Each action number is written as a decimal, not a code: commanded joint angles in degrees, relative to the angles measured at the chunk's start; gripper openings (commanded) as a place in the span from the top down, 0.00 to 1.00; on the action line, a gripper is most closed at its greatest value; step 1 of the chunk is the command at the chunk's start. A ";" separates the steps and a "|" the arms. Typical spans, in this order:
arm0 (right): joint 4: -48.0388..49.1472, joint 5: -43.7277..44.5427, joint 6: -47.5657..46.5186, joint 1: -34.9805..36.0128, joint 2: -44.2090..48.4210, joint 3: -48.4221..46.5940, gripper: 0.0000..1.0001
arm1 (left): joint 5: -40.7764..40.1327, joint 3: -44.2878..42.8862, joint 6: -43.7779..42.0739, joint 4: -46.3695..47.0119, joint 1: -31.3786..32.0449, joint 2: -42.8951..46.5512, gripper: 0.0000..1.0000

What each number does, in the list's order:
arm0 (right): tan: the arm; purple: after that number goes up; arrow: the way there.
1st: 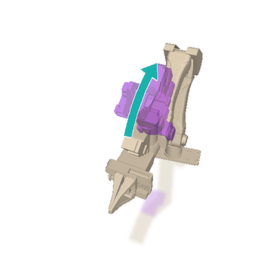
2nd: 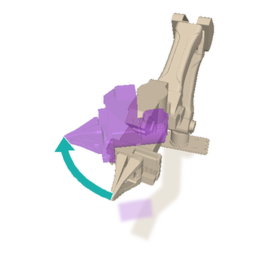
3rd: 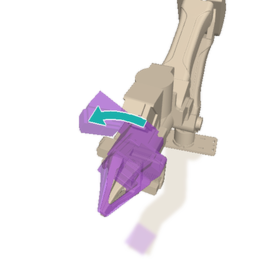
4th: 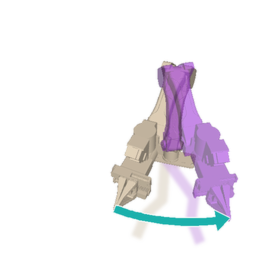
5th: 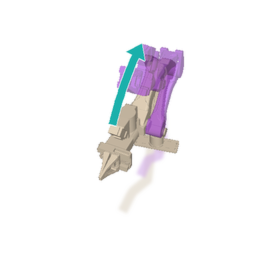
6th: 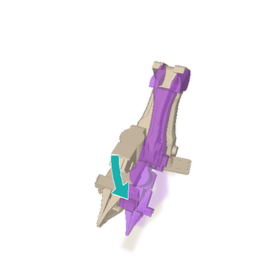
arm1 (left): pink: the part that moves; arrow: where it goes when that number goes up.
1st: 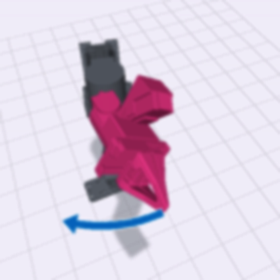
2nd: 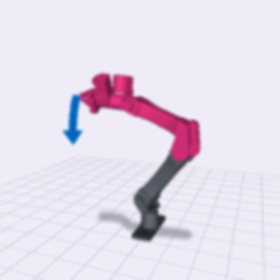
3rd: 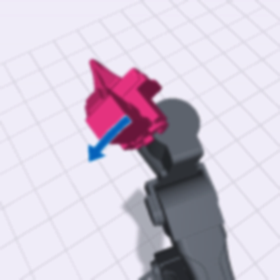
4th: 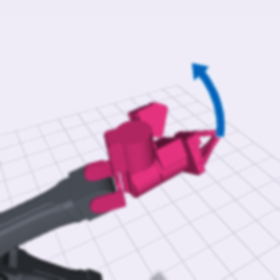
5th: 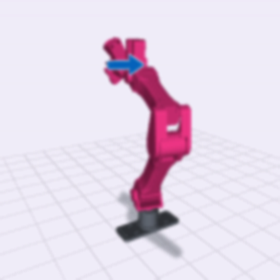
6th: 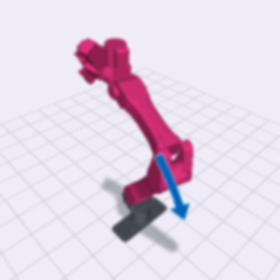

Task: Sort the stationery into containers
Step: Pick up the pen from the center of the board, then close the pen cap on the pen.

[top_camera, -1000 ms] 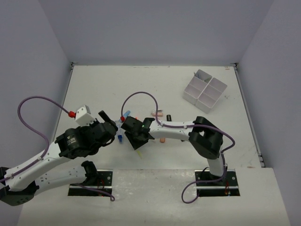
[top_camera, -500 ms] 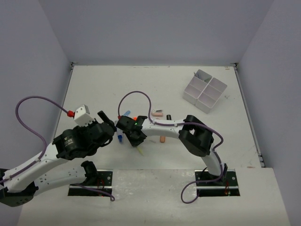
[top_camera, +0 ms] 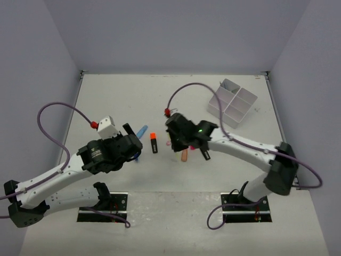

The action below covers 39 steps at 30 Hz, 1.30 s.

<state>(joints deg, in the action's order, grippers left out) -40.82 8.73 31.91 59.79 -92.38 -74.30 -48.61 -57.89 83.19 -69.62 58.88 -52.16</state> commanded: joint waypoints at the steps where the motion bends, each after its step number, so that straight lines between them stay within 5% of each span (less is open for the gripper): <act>1: -1.84 6.33 -1.03 -17.67 17.82 7.40 1.00 | 7.08 -0.26 4.89 13.16 -0.31 -9.38 0.00; 6: -2.69 9.03 -4.20 -29.76 25.62 11.70 1.00 | 18.22 -2.80 13.98 19.05 0.87 -26.20 0.03; 10: -2.37 8.41 -6.16 -32.82 28.46 12.35 1.00 | 23.05 -10.09 15.18 21.15 1.41 -37.12 0.08; 15: -0.78 6.57 -7.03 -33.07 30.20 14.73 1.00 | 25.66 -14.77 20.06 20.23 1.32 -48.17 0.27; 18: 0.17 5.65 -7.37 -33.16 30.90 15.82 1.00 | 26.04 -14.81 21.53 20.50 1.32 -50.23 0.41; 29: 1.91 3.55 -8.30 -33.16 32.12 16.64 1.00 | 27.43 -16.61 22.48 18.03 0.56 -55.45 0.62; 39: 2.23 2.91 -8.62 -33.16 32.47 16.55 1.00 | 28.87 -15.21 22.04 19.20 -0.17 -57.15 0.64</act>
<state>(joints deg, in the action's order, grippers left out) -40.59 12.37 24.33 26.87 -61.31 -57.54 -20.64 -73.10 104.00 -50.24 59.16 -108.00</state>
